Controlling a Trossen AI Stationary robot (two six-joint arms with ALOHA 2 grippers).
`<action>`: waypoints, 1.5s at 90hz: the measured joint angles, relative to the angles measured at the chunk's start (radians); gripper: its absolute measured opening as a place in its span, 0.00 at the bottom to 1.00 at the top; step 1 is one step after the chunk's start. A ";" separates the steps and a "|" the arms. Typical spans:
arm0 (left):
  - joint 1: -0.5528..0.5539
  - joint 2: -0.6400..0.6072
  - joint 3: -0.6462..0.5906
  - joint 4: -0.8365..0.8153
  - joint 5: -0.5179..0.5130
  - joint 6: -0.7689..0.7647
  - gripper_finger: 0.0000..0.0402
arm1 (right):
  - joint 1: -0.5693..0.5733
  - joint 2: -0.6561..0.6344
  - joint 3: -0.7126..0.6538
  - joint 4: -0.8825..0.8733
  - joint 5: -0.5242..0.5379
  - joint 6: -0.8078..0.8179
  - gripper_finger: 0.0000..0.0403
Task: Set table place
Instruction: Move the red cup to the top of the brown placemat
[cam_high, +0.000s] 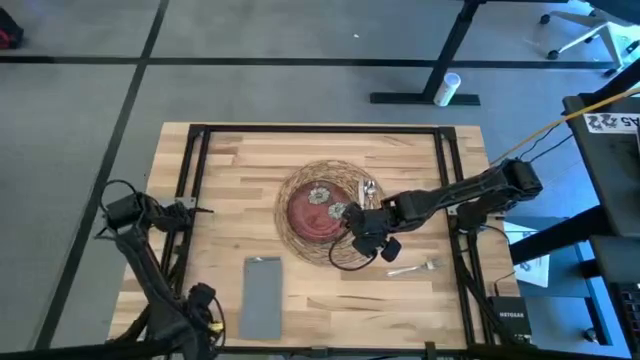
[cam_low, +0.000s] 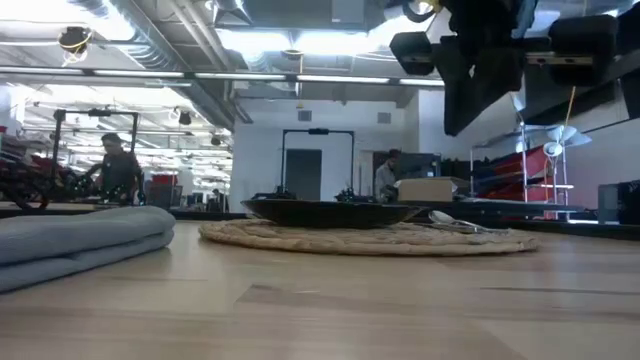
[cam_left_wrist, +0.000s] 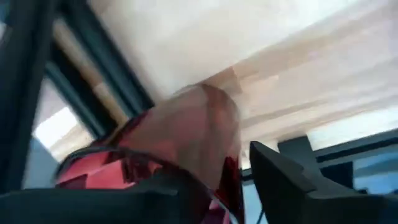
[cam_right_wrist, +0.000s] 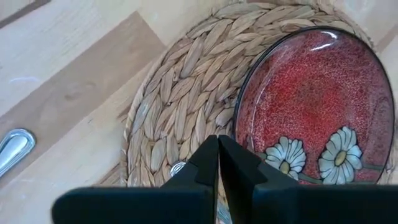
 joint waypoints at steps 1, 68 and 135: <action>0.002 0.000 0.000 -0.002 0.001 0.010 0.21 | 0.000 0.000 0.000 0.000 0.000 0.000 0.00; 0.588 -0.112 0.074 -0.281 -0.456 1.110 0.00 | 0.001 -0.183 0.001 -0.121 0.036 0.137 0.00; 1.522 -0.166 0.074 0.098 -0.369 2.106 0.00 | 0.049 -0.290 0.002 -0.201 0.117 0.340 0.00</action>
